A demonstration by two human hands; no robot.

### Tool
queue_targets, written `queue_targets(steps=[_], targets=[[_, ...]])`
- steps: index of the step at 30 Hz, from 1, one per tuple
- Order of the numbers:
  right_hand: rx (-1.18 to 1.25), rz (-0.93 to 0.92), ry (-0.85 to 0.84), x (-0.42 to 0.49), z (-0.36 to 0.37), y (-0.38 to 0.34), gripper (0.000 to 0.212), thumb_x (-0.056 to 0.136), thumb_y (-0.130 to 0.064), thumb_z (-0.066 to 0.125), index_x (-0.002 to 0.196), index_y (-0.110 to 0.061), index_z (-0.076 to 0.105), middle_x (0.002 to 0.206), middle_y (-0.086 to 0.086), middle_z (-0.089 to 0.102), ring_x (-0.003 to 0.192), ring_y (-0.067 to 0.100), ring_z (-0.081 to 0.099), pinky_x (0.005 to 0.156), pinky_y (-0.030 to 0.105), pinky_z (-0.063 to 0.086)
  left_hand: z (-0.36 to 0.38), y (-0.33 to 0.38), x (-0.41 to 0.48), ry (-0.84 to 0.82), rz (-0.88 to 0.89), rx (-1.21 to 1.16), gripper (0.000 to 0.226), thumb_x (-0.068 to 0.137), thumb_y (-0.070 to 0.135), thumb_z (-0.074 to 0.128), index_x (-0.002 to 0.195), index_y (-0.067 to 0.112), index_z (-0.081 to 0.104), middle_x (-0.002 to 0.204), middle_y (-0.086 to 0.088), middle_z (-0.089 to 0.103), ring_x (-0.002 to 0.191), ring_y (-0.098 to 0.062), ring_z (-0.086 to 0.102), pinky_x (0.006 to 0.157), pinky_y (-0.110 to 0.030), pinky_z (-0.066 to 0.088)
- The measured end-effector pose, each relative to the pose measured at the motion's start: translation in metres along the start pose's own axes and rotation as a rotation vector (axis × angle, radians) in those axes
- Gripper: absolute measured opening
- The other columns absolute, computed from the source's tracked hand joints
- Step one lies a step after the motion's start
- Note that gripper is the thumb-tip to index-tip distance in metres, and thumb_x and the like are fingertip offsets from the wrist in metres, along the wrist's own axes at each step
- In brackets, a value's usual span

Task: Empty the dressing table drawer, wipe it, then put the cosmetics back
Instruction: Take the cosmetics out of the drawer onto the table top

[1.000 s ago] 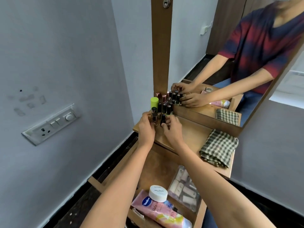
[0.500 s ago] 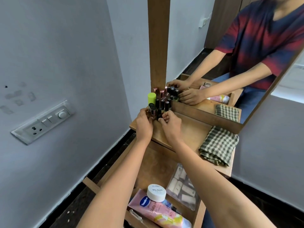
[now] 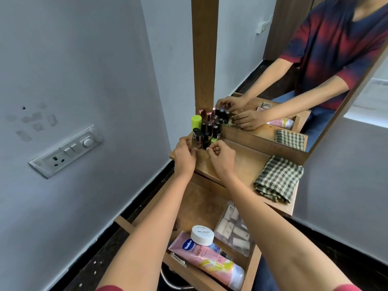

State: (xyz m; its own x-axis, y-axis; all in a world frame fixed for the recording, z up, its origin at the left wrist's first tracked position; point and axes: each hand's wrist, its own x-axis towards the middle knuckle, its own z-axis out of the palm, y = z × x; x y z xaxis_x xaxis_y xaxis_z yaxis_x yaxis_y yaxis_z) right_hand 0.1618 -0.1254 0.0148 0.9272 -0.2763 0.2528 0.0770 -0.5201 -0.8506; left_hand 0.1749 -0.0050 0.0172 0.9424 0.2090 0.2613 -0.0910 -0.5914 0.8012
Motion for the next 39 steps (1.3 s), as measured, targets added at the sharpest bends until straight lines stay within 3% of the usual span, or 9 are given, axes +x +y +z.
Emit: queue_targets(steps=[4,7,11,15,19,23,27,32,39], targets=[[0.05,-0.02,-0.095,-0.023,-0.012,-0.005,0.005,0.088,-0.018,0.066,0.085,-0.02,0.062,0.076,-0.006,0.065,0.068,0.003,0.057,0.063,0.013,0.044,-0.021,-0.005,-0.019,-0.021,0.008,-0.025,0.026,0.092,0.013,0.06,0.118,0.01,0.054,0.109,-0.006,0.063,0.1,-0.017,0.06,0.089,-0.03,0.05],[-0.059,-0.117,-0.211,-0.05,-0.017,-0.002,0.005,0.088,-0.024,0.065,0.089,-0.02,0.063,0.076,-0.005,0.067,0.07,0.01,0.061,0.064,0.02,0.047,-0.042,-0.014,-0.043,-0.061,0.031,-0.004,0.012,0.092,0.014,0.06,0.104,0.012,0.061,0.095,0.0,0.065,0.088,-0.013,0.062,0.08,-0.023,0.049],[-0.095,-0.251,-0.321,-0.09,-0.015,0.001,0.003,0.086,-0.017,0.067,0.089,-0.017,0.065,0.08,-0.003,0.066,0.07,0.011,0.059,0.063,0.018,0.046,-0.068,-0.034,-0.073,-0.182,-0.026,0.099,0.007,0.092,0.012,0.059,0.09,0.016,0.064,0.086,0.002,0.066,0.078,-0.012,0.062,0.072,-0.022,0.047],[-0.198,-0.141,-0.509,-0.122,0.001,0.008,0.008,0.082,-0.017,0.067,0.089,-0.014,0.067,0.086,0.0,0.069,0.079,0.016,0.064,0.075,0.036,0.055,-0.086,-0.055,-0.094,-0.36,-0.075,0.363,0.01,0.091,0.013,0.058,0.089,0.019,0.066,0.09,0.0,0.07,0.079,-0.015,0.064,0.072,-0.029,0.053],[-0.304,-0.036,-0.654,-0.147,0.02,0.006,0.018,0.083,-0.015,0.064,0.101,-0.013,0.066,0.098,0.006,0.069,0.091,0.023,0.066,0.082,0.039,0.055,-0.101,-0.067,-0.109,-0.42,0.002,0.683,0.012,0.093,0.021,0.057,0.097,0.023,0.068,0.095,0.001,0.068,0.089,-0.021,0.067,0.069,-0.03,0.05],[-0.371,0.084,-0.666,-0.159,0.035,-0.005,0.02,0.083,-0.027,0.066,0.097,-0.013,0.062,0.096,0.008,0.065,0.086,0.029,0.064,0.072,0.035,0.054,-0.106,-0.07,-0.117,-0.508,0.067,0.93,0.014,0.093,0.02,0.054,0.1,0.017,0.066,0.097,-0.005,0.068,0.094,-0.027,0.066,0.066,-0.029,0.042],[-0.444,0.119,-0.712,-0.164,0.044,-0.01,0.027,0.083,-0.031,0.071,0.092,-0.011,0.055,0.089,0.007,0.06,0.079,0.026,0.062,0.063,0.033,0.051,-0.1,-0.066,-0.117,-0.574,0.08,1.043,0.014,0.093,0.012,0.055,0.104,0.012,0.064,0.103,-0.008,0.066,0.096,-0.027,0.065,0.072,-0.034,0.049],[-0.515,0.17,-0.715,-0.164,0.051,-0.011,0.029,0.084,-0.035,0.069,0.097,-0.011,0.059,0.087,0.005,0.064,0.078,0.024,0.067,0.069,0.036,0.059,-0.09,-0.065,-0.114,-0.571,0.083,1.087,0.013,0.09,0.011,0.058,0.101,0.011,0.066,0.097,-0.006,0.066,0.088,-0.023,0.066,0.063,-0.03,0.045],[-0.46,0.212,-0.645,-0.163,0.056,-0.007,0.022,0.089,-0.026,0.059,0.099,-0.007,0.06,0.091,0.008,0.064,0.08,0.025,0.067,0.069,0.037,0.058,-0.08,-0.062,-0.115,-0.554,0.1,1.189,0.015,0.093,0.009,0.054,0.104,0.012,0.064,0.101,-0.003,0.068,0.093,-0.021,0.066,0.065,-0.029,0.043]])
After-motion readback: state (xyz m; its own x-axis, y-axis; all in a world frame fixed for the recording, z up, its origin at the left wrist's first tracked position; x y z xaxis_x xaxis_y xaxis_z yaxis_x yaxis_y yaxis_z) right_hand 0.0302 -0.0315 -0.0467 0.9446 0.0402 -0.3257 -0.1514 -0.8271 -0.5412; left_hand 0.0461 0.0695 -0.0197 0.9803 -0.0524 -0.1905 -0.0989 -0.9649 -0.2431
